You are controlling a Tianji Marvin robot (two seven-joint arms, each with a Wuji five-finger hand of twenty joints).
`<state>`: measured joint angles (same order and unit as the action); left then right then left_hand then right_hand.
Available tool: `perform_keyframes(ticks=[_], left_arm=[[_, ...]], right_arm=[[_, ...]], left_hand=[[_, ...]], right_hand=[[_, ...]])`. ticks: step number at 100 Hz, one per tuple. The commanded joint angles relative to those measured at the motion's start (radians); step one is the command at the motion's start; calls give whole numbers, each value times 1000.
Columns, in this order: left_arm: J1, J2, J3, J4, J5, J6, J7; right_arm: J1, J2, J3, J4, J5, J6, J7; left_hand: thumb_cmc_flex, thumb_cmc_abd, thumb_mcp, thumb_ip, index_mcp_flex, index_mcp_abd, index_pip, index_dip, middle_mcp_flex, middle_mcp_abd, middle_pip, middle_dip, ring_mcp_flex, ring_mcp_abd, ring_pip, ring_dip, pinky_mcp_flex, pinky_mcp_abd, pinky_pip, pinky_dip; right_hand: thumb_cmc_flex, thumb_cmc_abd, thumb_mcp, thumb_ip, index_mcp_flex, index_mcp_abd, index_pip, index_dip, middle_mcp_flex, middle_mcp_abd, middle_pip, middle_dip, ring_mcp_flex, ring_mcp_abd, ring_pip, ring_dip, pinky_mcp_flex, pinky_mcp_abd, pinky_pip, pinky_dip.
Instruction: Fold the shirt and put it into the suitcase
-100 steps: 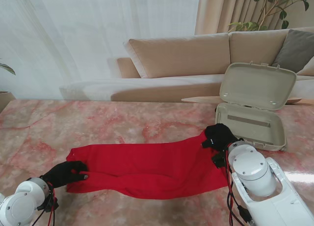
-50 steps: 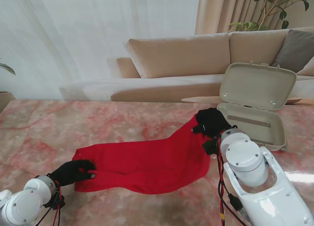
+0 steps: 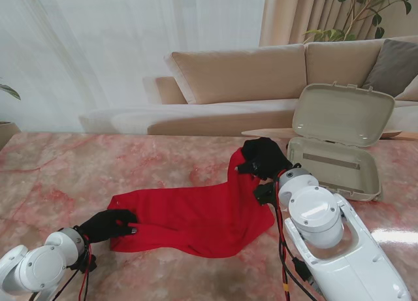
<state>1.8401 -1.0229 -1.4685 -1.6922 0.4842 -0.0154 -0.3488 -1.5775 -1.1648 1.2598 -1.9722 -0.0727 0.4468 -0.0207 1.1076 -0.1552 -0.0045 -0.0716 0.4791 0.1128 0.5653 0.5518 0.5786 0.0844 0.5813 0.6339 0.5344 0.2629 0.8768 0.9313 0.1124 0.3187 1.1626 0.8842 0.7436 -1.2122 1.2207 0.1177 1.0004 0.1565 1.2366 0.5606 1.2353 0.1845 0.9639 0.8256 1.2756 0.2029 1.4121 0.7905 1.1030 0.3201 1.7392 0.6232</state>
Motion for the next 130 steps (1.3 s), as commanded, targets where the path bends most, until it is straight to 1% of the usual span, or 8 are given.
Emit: perform_keyframes(ticks=[1, 22, 31, 32, 57, 88, 110, 130], left_arm=[[41, -11, 41, 94, 5, 17, -34], [30, -13, 52, 104, -7, 13, -28], [22, -13, 60, 109, -16, 11, -25], [21, -13, 62, 110, -16, 11, -25], [-9, -15, 91, 130, -39, 3, -20], [-9, -17, 97, 130, -50, 11, -14], [-6, -18, 97, 127, -52, 18, -13], [-5, -18, 97, 125, -54, 19, -11]], right_arm=[[0, -13, -17, -15, 11, -5, 10], [21, -20, -75, 1, 23, -18, -5], [36, -27, -106, 12, 37, -23, -21], [37, -28, -109, 13, 39, -24, -23], [94, -45, -207, 55, 56, -53, -52], [142, -69, -301, 132, 103, -88, -78], [174, -92, -365, 188, 154, -109, -101], [221, -114, -424, 248, 167, -119, -119]], left_hand=[[3, 33, -15, 25, -12, 26, -20, -18, -25, 138, -149, -108, -35, 66, -332, -134, -18, 13, -133, -88], [3, 34, -15, 25, -12, 25, -22, -17, -26, 145, -150, -108, -34, 66, -331, -134, -17, 13, -132, -87], [3, 34, -15, 25, -11, 27, -23, -18, -26, 147, -150, -108, -34, 67, -331, -134, -18, 12, -133, -88], [3, 34, -15, 25, -11, 25, -23, -18, -25, 137, -150, -108, -34, 66, -331, -134, -18, 12, -132, -87], [2, 36, -15, 25, -12, 27, -25, -18, -26, 143, -149, -108, -34, 66, -331, -134, -17, 12, -131, -87], [3, 37, -14, 26, -12, 32, -30, -21, -27, 146, -150, -108, -37, 70, -331, -133, -18, 13, -132, -87], [3, 39, -14, 26, -12, 33, -33, -22, -28, 146, -150, -108, -37, 68, -330, -133, -19, 13, -132, -87], [4, 37, -14, 26, -11, 32, -33, -22, -28, 147, -150, -108, -37, 68, -330, -133, -18, 12, -131, -87]], right_hand=[[55, 14, 30, 82, 40, 27, 42, 16, 33, 122, -11, 3, 38, -153, 21, 13, 52, -103, 68, 14], [55, 17, 26, 79, 40, 27, 42, 16, 32, 121, -11, 3, 38, -154, 20, 13, 52, -103, 68, 14], [55, 13, 23, 75, 40, 27, 42, 16, 33, 120, -11, 3, 38, -154, 20, 12, 52, -103, 68, 14], [56, 13, 24, 75, 40, 27, 42, 16, 33, 120, -11, 3, 38, -154, 20, 12, 52, -103, 68, 14], [55, 6, 31, 56, 40, 21, 41, 17, 33, 120, -11, 3, 37, -151, 17, 11, 48, -98, 53, 6], [52, 20, 30, 47, 35, 20, 37, 17, 23, 119, -15, 5, 37, -139, 3, 4, 46, -85, 42, 0], [51, 36, 22, 51, 31, 20, 34, 18, 16, 119, -17, 7, 36, -133, -5, 0, 44, -70, 34, -5], [48, 44, 12, 53, 27, 18, 32, 19, 12, 116, -18, 7, 37, -131, -12, -4, 43, -65, 29, -8]])
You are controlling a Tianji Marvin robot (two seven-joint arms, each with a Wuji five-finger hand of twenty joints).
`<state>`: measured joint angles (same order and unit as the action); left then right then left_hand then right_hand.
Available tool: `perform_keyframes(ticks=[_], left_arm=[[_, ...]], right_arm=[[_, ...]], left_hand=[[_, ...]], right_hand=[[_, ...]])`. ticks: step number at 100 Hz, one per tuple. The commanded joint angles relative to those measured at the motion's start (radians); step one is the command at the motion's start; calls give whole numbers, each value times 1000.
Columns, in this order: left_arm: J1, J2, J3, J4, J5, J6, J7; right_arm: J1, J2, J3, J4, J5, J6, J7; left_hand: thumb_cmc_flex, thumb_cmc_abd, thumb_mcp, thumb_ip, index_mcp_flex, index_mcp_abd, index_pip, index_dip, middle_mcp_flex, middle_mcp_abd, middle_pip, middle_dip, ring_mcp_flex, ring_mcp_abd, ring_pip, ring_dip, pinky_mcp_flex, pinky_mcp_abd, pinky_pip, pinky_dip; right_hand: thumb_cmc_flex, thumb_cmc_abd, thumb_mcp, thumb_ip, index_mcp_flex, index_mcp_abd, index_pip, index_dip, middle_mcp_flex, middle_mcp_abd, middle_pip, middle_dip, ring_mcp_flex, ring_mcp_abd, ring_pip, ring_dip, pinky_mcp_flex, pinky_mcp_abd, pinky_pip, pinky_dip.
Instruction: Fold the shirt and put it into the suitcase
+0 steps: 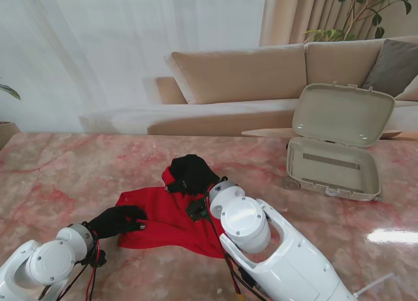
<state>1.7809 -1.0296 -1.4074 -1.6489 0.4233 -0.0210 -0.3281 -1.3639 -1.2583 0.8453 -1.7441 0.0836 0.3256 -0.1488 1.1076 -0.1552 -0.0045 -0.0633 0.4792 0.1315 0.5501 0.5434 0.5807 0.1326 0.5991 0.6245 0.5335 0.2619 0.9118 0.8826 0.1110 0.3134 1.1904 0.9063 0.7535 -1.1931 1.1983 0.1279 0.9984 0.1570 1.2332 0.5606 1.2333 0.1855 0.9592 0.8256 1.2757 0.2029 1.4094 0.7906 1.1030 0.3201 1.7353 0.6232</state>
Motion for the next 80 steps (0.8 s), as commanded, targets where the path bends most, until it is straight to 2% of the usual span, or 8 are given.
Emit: perform_keyframes(ticks=[1, 28, 44, 53, 68, 80], left_arm=[[55, -12, 35, 82, 7, 24, -31], [61, -14, 29, 80, 6, 23, -22], [69, -16, 20, 74, 6, 21, -15], [75, -17, 13, 67, 6, 20, -8], [87, -21, 0, 53, 3, 18, 6], [95, -23, -8, 43, 5, 17, 13]], right_arm=[[10, -22, -12, 23, 12, 1, 7], [74, -65, -71, 106, 54, -3, -36], [104, -86, -102, 160, 69, -16, -50], [125, -97, -122, 198, 60, -26, -56], [156, -121, -150, 262, 49, -41, -80], [177, -141, -164, 306, 59, -42, -95]], left_hand=[[4, 38, -14, 18, -11, 13, -18, -14, -29, 99, -167, -99, -36, 68, -364, -85, -16, 17, -158, -109], [4, 37, -14, 18, -10, 13, -17, -13, -29, 98, -167, -99, -35, 68, -365, -85, -16, 16, -158, -109], [4, 36, -14, 18, -12, 12, -18, -14, -28, 97, -168, -99, -34, 68, -365, -86, -16, 16, -158, -109], [5, 36, -14, 18, -10, 11, -17, -14, -29, 98, -168, -99, -34, 68, -365, -86, -16, 16, -158, -109], [5, 37, -14, 18, -12, 12, -18, -14, -28, 91, -167, -99, -34, 68, -365, -85, -16, 16, -158, -109], [7, 35, -13, 18, -10, 12, -18, -14, -28, 101, -168, -99, -34, 69, -365, -86, -15, 16, -158, -109]], right_hand=[[39, 25, 34, 43, 29, 18, 36, 19, 13, 115, -13, 7, 36, -130, -9, -4, 43, -65, 33, -8], [40, 26, 29, 37, 28, 11, 35, 19, 11, 111, -14, 7, 36, -125, -18, -10, 40, -55, 23, -14], [37, 27, 26, 16, 28, 6, 34, 16, 8, 109, -17, 5, 36, -115, -30, -16, 37, -40, 10, -21], [33, 31, 28, 1, 25, 0, 33, 14, 4, 105, -19, 4, 35, -108, -38, -20, 34, -27, -2, -27], [26, 51, 23, -40, 16, -13, 29, 9, -13, 97, -28, 3, 34, -89, -82, -41, 23, 5, -44, -50], [15, 79, 12, -77, 5, -25, 23, 2, -30, 93, -41, -5, 33, -70, -144, -74, 10, 33, -96, -81]])
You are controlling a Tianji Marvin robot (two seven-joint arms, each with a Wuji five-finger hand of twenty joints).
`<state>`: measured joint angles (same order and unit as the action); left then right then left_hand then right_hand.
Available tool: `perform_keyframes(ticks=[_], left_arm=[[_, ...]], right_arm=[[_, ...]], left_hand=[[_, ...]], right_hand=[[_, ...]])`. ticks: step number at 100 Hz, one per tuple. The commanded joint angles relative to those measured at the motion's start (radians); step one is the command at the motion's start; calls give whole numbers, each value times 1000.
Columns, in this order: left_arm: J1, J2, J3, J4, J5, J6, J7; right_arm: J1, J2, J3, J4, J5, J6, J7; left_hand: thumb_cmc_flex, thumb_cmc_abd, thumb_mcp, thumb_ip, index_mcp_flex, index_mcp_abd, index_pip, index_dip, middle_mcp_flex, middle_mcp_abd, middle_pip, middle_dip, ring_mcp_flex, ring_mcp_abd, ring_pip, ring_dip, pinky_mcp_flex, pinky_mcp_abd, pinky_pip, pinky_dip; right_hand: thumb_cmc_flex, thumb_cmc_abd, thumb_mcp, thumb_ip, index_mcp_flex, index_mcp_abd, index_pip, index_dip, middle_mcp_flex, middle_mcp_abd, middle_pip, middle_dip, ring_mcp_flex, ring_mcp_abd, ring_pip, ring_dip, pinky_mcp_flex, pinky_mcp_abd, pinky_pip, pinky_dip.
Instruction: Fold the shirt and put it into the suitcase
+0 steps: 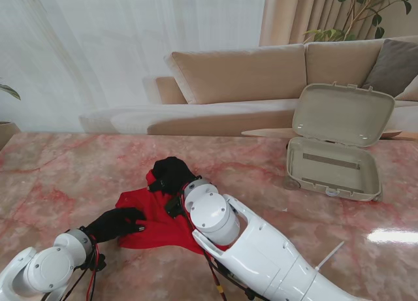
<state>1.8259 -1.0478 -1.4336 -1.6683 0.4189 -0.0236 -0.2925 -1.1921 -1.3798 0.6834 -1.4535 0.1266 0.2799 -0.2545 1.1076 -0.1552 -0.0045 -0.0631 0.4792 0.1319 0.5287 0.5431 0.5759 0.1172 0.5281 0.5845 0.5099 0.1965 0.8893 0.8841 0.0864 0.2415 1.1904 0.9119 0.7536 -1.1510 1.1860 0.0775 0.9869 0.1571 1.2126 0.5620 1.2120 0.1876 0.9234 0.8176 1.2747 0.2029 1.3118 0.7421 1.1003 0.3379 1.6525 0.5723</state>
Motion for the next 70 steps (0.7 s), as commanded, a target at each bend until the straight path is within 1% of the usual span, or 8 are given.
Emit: perform_keyframes(ticks=[1, 16, 18, 19, 24, 38, 53, 70], left_arm=[[50, -4, 18, 62, 10, 19, -22], [62, -7, 4, 48, 10, 19, -14], [64, -7, 2, 45, 11, 19, -13], [66, -7, 1, 44, 12, 19, -12], [71, -8, -5, 38, 14, 19, -8], [90, -10, -23, 17, 27, 19, 3], [110, -13, -41, -3, 42, 20, 16], [128, -14, -58, -21, 56, 22, 26]], right_arm=[[7, -21, -3, 19, 18, 3, 10], [27, -36, -20, 65, 41, -5, 14], [29, -37, -22, 71, 43, -7, 16], [30, -37, -23, 74, 44, -9, 18], [36, -40, -29, 87, 49, -13, 26], [50, -45, -47, 125, 58, -31, 53], [68, -55, -68, 178, 70, -54, 77], [83, -64, -84, 225, 87, -77, 106]], left_hand=[[6, 35, -14, 18, -10, 12, 4, -14, -24, 116, -97, -59, -11, 135, -343, -87, 9, 88, -158, -115], [7, 34, -14, 18, -9, 12, 4, -14, -22, 108, -96, -59, -9, 134, -342, -87, 10, 87, -158, -115], [7, 35, -14, 18, -10, 13, 3, -14, -23, 115, -97, -59, -10, 134, -342, -87, 11, 87, -158, -115], [7, 35, -14, 18, -10, 12, 3, -14, -22, 106, -96, -59, -10, 133, -342, -87, 11, 87, -158, -115], [7, 35, -14, 18, -10, 13, 3, -14, -23, 115, -97, -59, -10, 135, -342, -87, 12, 86, -158, -116], [6, 35, -14, 18, -9, 11, 3, -15, -22, 116, -97, -59, -9, 133, -342, -87, 12, 86, -158, -116], [6, 34, -14, 18, -7, 12, 3, -15, -20, 115, -98, -60, -9, 133, -343, -88, 12, 86, -159, -116], [6, 33, -14, 18, -5, 11, 2, -15, -18, 112, -98, -60, -6, 134, -343, -88, 12, 85, -159, -117]], right_hand=[[15, 40, 23, -29, 15, -25, 42, -1, -11, 91, -6, 2, 34, -67, -52, -29, 12, 18, -18, -34], [-2, 99, -24, -72, -8, -42, 29, -11, -49, 86, -28, -13, 30, -35, -171, -88, -34, 51, -93, -83], [-4, 105, -28, -76, -10, -44, 28, -11, -54, 86, -31, -15, 30, -31, -184, -94, -43, 52, -99, -87], [-5, 111, -33, -80, -13, -45, 26, -11, -58, 86, -32, -15, 29, -29, -196, -99, -49, 54, -103, -89], [-9, 130, -52, -92, -20, -49, 21, -11, -73, 85, -40, -21, 28, -19, -241, -116, -76, 58, -122, -96], [-21, 167, -90, -115, -36, -62, 11, -8, -104, 81, -57, -39, 23, 0, -340, -144, -134, 60, -162, -110], [-37, 214, -142, -157, -51, -75, -4, -4, -136, 81, -79, -72, 15, 20, -458, -168, -187, 58, -206, -127], [-53, 244, -176, -195, -61, -92, -22, -3, -166, 82, -115, -127, -8, 43, -585, -193, -245, 58, -248, -148]])
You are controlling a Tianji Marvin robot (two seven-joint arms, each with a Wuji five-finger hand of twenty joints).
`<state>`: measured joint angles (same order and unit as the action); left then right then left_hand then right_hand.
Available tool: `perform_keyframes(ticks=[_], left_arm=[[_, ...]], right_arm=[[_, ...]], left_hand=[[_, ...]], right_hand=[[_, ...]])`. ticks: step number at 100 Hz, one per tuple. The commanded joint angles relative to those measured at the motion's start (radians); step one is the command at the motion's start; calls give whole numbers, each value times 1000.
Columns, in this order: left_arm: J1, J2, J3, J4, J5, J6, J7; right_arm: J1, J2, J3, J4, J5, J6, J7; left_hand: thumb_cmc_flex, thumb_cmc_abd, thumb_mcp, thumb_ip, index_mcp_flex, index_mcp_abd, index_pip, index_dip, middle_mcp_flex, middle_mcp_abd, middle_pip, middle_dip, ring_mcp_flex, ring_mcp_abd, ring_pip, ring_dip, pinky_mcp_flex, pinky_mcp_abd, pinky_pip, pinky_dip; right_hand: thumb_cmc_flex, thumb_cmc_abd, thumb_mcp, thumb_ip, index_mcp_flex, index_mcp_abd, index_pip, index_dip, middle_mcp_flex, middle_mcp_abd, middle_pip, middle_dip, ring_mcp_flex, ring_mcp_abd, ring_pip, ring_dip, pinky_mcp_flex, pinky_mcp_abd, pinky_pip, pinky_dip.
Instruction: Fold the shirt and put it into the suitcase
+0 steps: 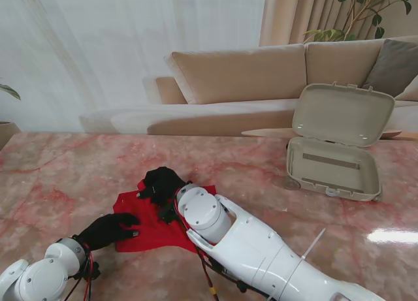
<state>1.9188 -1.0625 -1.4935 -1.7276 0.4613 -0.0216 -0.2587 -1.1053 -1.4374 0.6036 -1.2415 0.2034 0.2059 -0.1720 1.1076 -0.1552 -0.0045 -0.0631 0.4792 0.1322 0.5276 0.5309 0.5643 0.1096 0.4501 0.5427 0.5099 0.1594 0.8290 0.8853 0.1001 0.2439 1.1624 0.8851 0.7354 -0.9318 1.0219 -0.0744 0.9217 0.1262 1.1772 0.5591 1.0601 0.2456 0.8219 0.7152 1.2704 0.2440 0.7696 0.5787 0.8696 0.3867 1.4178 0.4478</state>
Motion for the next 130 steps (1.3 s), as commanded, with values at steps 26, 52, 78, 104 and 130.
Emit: perform_keyframes(ticks=[26, 52, 78, 104, 130], left_arm=[[65, -3, -30, 7, 36, 27, 7], [82, -8, -48, -17, 43, 27, 24], [86, -10, -59, -27, 44, 20, 34], [105, -13, -92, -73, 54, 16, 42], [111, -15, -115, -119, 45, 7, 40]], right_arm=[[-10, 9, -8, 10, 24, -23, 69], [-10, 38, -10, -12, 18, -35, 128], [-29, 60, 17, -62, 10, -23, 128], [-78, 93, 60, -167, -35, -21, 95], [-151, 164, 132, -298, -171, -29, 111]], left_hand=[[4, 34, -15, 17, -5, 9, 2, -2, -6, 115, -20, -19, -6, 171, -284, -91, -2, 82, -131, -90], [5, 33, -14, 18, -3, 11, 1, -2, -5, 108, -19, -19, -5, 172, -285, -91, 3, 81, -130, -91], [5, 32, -14, 18, -2, 12, 0, -2, -6, 109, -18, -19, -5, 174, -283, -91, 5, 77, -132, -93], [4, 32, -15, 17, 1, 11, 0, -2, -4, 108, -18, -20, -5, 173, -284, -92, 6, 75, -134, -95], [4, 28, -16, 17, 10, 8, 2, 0, 0, 108, -20, -21, -2, 176, -286, -94, 6, 74, -134, -97]], right_hand=[[-86, 53, -20, -53, -11, -5, -144, -153, -53, 51, -146, -158, -110, 61, -189, -60, -132, 65, -70, -39], [-210, 151, -33, 9, -15, -8, -563, -4, -126, 37, -278, -234, -224, 102, -257, -69, -253, 87, -115, 38], [-262, 182, -67, 36, -53, -29, -661, 78, -196, 39, -308, -243, -257, 104, -249, -61, -292, 75, -103, 75], [-263, 204, -83, 35, -58, -32, -666, 86, -213, 40, -313, -247, -264, 95, -217, -48, -300, 62, -75, 94], [-252, 228, -104, 39, -53, -23, -666, 90, -215, 38, -319, -250, -283, 84, -219, -51, -316, 54, -84, 96]])
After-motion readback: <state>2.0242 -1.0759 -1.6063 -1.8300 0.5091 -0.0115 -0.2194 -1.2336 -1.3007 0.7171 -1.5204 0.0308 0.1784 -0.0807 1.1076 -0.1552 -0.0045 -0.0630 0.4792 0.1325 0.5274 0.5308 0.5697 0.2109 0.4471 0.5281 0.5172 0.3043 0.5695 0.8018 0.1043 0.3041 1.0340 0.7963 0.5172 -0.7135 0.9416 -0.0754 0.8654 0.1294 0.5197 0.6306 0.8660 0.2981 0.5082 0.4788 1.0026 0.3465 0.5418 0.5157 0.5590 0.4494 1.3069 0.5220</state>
